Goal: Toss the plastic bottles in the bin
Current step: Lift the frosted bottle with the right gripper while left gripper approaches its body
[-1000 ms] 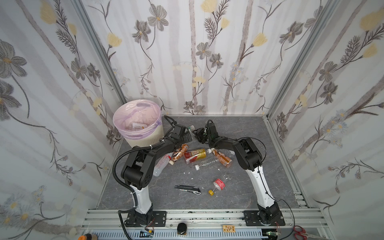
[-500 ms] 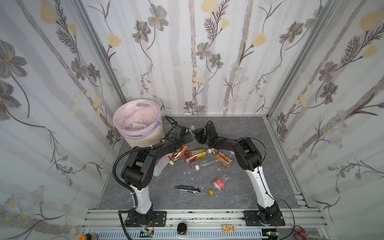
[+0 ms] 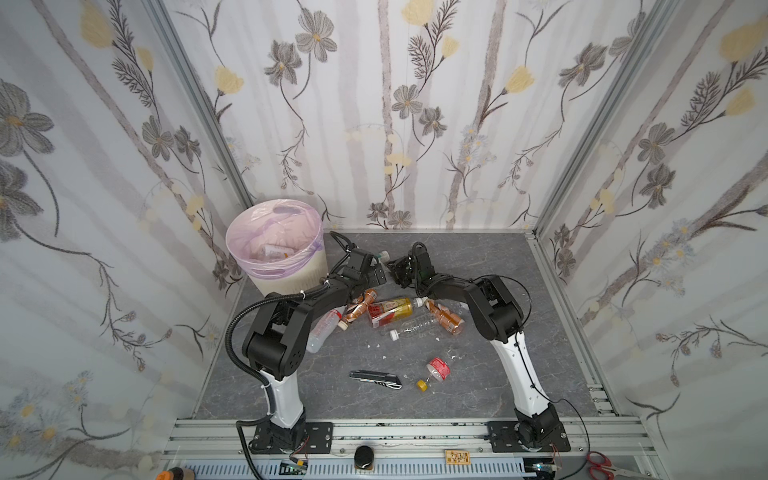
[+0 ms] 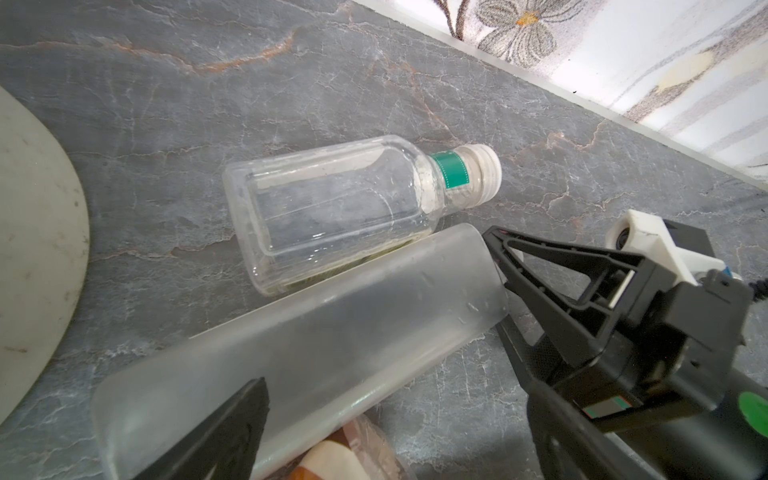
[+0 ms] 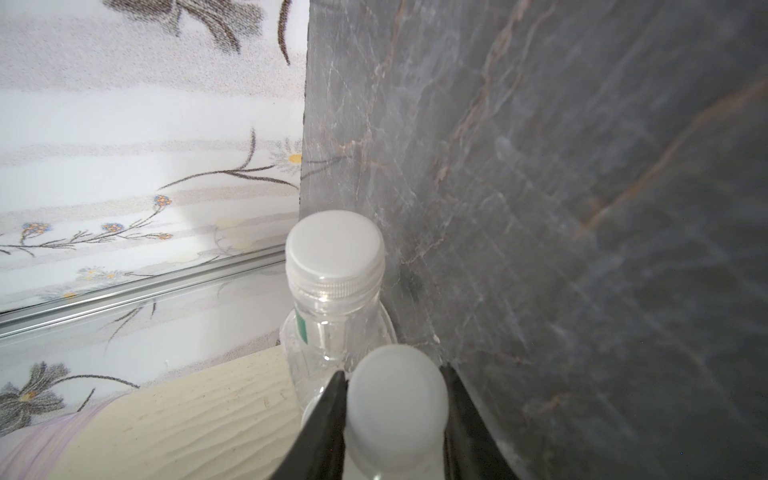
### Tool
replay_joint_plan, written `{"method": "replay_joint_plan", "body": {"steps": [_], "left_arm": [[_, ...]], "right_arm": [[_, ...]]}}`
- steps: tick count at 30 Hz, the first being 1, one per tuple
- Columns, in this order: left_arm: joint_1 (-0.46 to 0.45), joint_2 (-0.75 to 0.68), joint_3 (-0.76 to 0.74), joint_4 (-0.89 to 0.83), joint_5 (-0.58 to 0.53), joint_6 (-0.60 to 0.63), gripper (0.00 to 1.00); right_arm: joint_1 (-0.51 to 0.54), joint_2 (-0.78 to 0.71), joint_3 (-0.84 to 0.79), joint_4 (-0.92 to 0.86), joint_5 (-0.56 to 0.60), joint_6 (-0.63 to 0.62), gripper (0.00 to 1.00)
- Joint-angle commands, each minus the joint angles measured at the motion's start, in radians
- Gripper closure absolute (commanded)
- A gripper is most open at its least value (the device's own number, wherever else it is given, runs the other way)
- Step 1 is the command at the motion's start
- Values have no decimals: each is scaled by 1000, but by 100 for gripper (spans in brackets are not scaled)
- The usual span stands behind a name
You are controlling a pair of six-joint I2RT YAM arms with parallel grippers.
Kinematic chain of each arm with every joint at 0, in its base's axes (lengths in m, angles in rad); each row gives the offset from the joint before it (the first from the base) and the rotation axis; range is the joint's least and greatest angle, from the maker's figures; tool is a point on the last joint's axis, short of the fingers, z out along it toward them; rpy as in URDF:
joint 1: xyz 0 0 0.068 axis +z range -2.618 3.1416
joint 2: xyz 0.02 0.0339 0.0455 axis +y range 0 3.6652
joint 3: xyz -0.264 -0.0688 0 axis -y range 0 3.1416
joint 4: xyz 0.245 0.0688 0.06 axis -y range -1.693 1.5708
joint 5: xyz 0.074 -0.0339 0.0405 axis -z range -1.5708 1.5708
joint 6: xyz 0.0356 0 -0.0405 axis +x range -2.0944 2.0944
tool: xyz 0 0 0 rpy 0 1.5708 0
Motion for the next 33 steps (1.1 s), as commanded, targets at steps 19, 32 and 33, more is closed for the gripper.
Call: {"method": "replay_joint_plan", "body": {"steps": [19, 32, 33], "left_arm": [[-54, -161, 62, -68, 104, 29, 0], [-58, -220, 32, -78, 114, 81, 0], [-58, -220, 34, -80, 118, 87, 0]], "right_arm": [[-24, -128, -155, 60, 57, -83, 71], [-84, -291, -225, 46, 82, -188, 71], [-88, -303, -228, 41, 82, -199, 71]]}}
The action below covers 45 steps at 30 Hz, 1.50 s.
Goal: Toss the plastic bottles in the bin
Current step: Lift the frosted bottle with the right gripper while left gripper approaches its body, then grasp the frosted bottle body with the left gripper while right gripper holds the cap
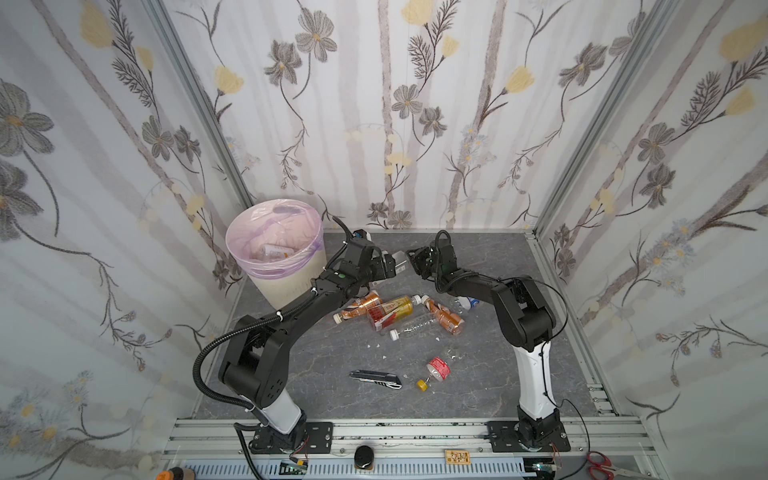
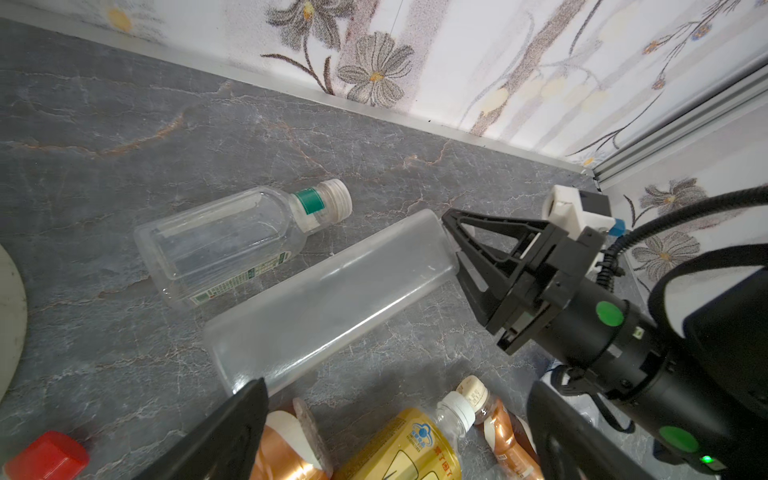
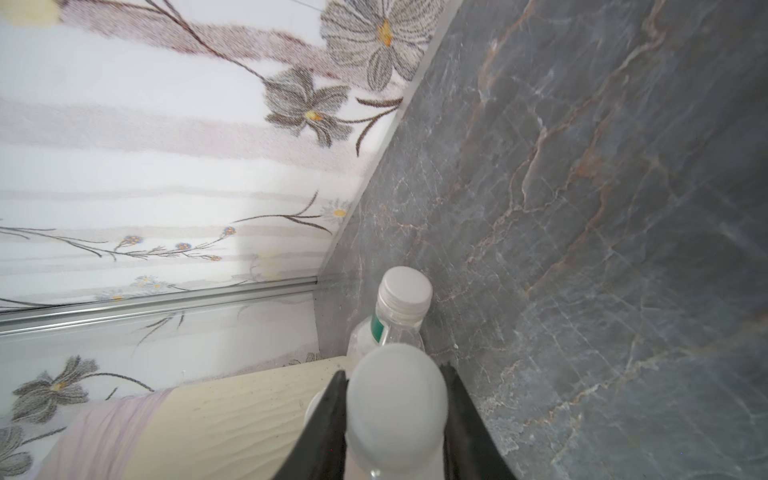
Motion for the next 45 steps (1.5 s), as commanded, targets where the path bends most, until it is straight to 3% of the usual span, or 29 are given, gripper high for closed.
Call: {"method": "replay_joint_plan", "body": {"steps": [1, 15, 24, 40, 45], "left_arm": [[1, -10, 2, -8, 2, 30, 0], [-22, 62, 147, -163, 62, 283, 0], [-64, 107, 215, -214, -20, 412, 0], [-148, 172, 310, -211, -94, 579, 0], [-154, 183, 323, -206, -104, 592, 9]], "right_arm": [[-12, -46, -9, 21, 8, -57, 71], [-45, -206, 50, -217, 42, -390, 72], [-61, -312, 76, -336, 30, -560, 72], [-86, -380, 81, -373, -127, -589, 72], [-97, -387, 81, -360, -175, -568, 72]]}}
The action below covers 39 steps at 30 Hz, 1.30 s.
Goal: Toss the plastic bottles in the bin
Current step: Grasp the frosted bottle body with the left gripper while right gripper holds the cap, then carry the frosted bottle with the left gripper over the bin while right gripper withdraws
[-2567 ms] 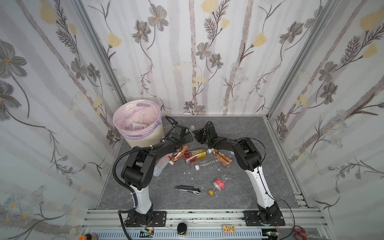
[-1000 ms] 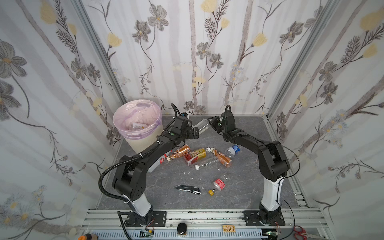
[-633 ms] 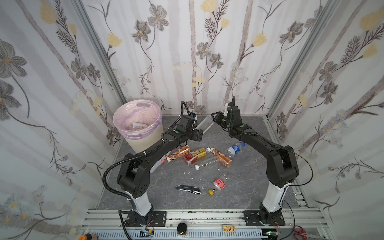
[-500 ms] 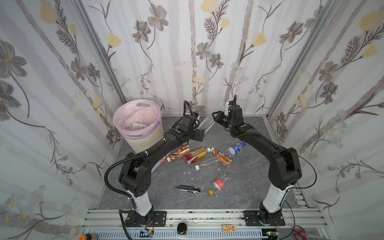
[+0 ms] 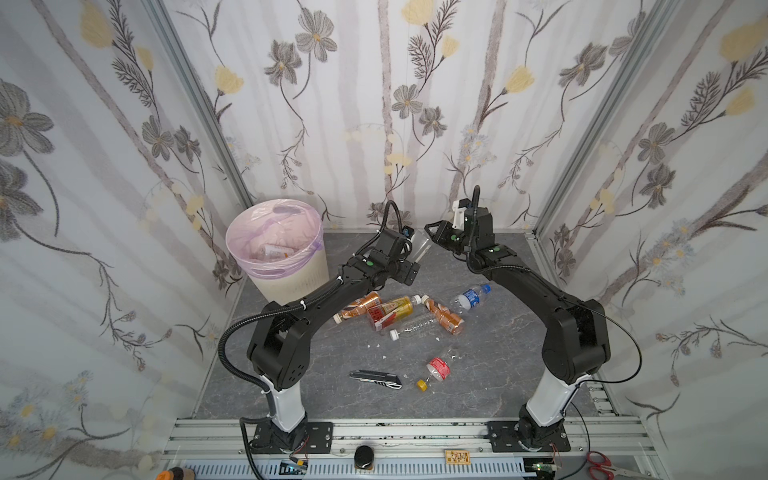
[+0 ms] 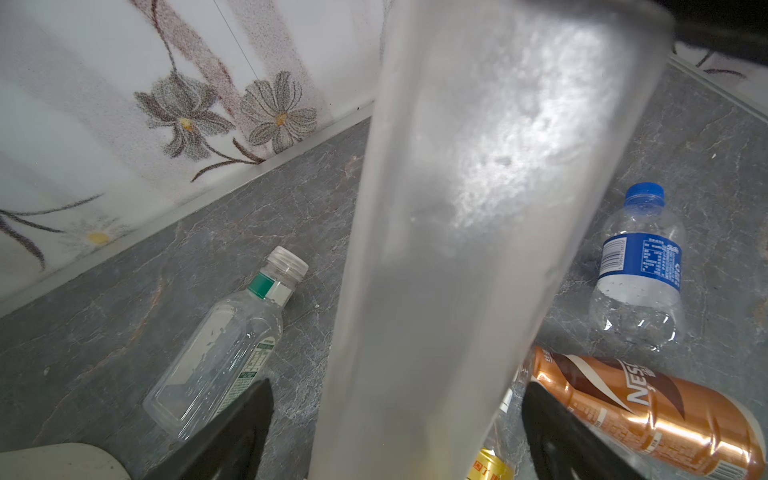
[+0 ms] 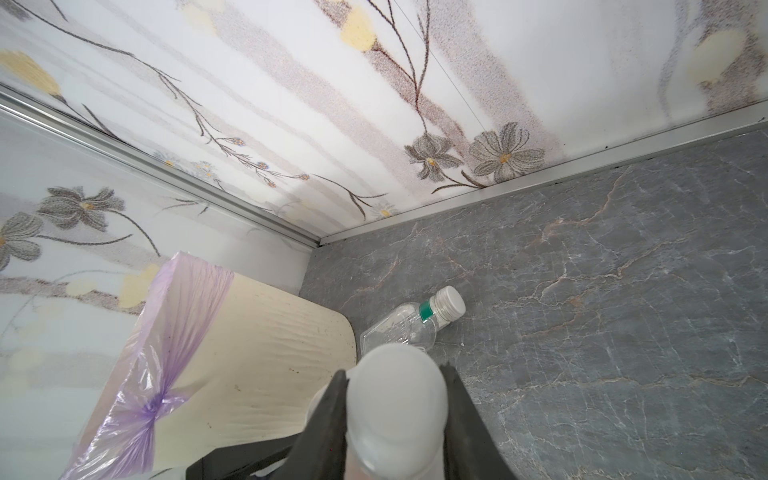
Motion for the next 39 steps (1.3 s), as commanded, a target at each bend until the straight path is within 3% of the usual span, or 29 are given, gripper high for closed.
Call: {"method": "replay_joint_plan", "body": {"steps": [1, 10, 19, 21, 26, 30, 39], "left_arm": [[-4, 7, 14, 14, -9, 33, 11], [-13, 4, 3, 35, -1, 30, 21], [-18, -22, 3, 45, -2, 31, 52], [-18, -30, 1, 45, -2, 30, 57], [-20, -67, -6, 45, -59, 13, 57], [-18, -123, 11, 45, -150, 5, 57], [-22, -368, 203, 50, -377, 46, 55]], "right_arm": [[-7, -15, 7, 27, -62, 23, 72], [-24, -17, 2, 68, -124, 72, 72], [-28, -21, -2, 80, -150, 86, 70], [-30, -25, -5, 90, -163, 94, 65], [-54, -75, -19, 110, -191, 94, 37], [-114, -184, -93, 176, -214, 106, 2], [-179, -330, -198, 174, -199, 67, 0]]}}
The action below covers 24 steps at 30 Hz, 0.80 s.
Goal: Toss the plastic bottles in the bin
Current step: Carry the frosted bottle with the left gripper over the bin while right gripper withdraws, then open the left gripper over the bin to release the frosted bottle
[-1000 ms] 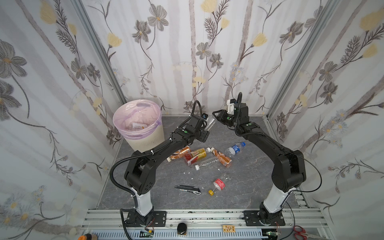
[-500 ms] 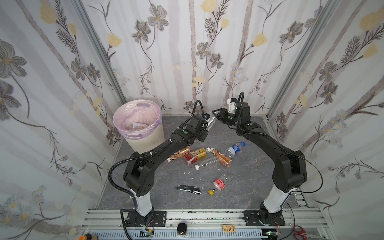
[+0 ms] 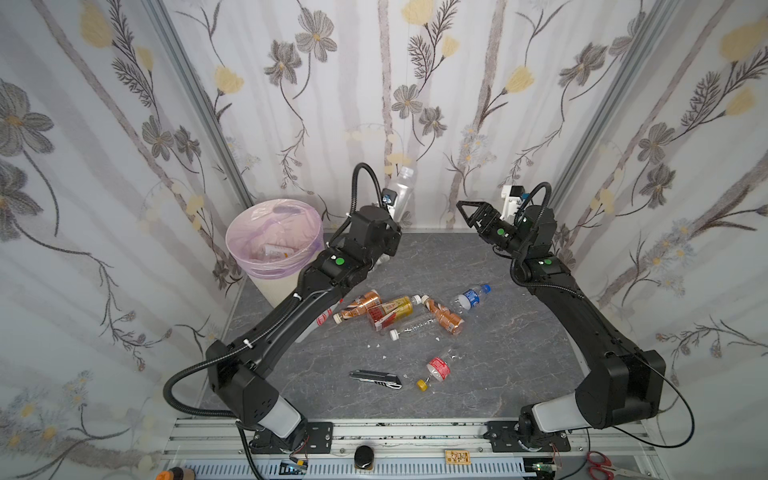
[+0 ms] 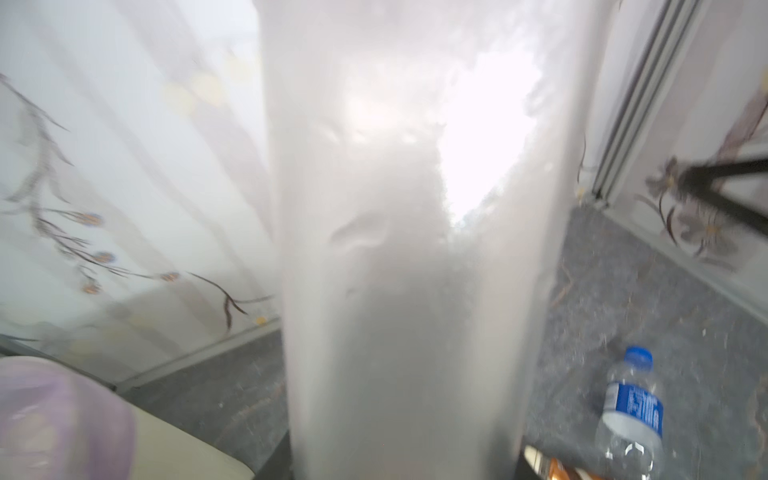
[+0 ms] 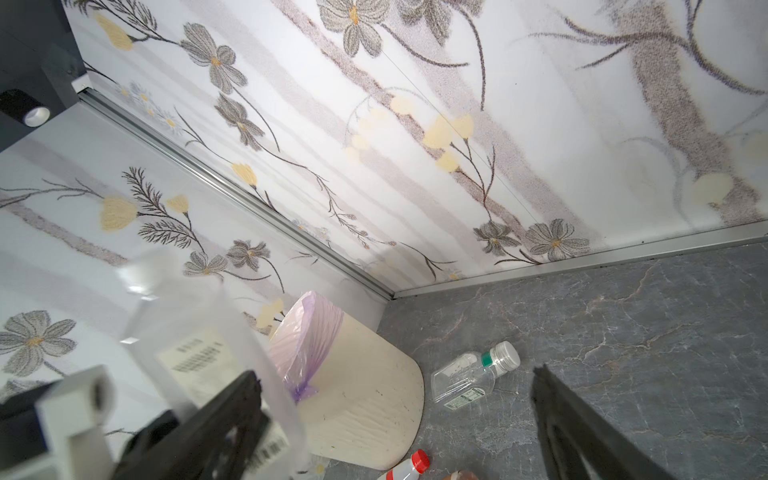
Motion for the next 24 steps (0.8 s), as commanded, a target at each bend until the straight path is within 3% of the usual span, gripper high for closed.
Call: {"method": "replay_joint_plan", "body": {"steps": [1, 6, 9, 12, 14, 17, 20, 21, 22, 23, 24], "left_arm": [[0, -103, 99, 56, -153, 53, 54], [1, -315, 125, 236, -230, 173, 54], [18, -447, 9, 439, -284, 232, 54], [94, -497, -143, 557, -340, 273, 54], [231, -480, -209, 511, -316, 174, 55], [460, -441, -282, 370, -172, -110, 56], [584, -362, -294, 278, -33, -247, 55], [594, -335, -278, 236, 12, -266, 44], [592, -314, -265, 195, 33, -279, 11], [591, -298, -242, 145, 27, -310, 0], [591, -287, -218, 106, 35, -330, 0]], "right_arm": [[-1, -2, -25, 24, -14, -17, 0], [8, -3, -72, 56, -36, 0, 0], [15, -1, -77, 61, -40, 0, 0], [22, 4, -77, 75, -41, 9, 0], [31, 11, -78, 83, -43, 15, 0], [43, 15, -78, 81, -45, 15, 0], [52, 4, -93, 77, -43, 9, 0], [52, -1, -99, 75, -41, 5, 0], [54, -7, -105, 71, -37, 1, 0], [53, -7, -110, 68, -33, -3, 0], [54, -8, -114, 66, -30, -8, 0]]}}
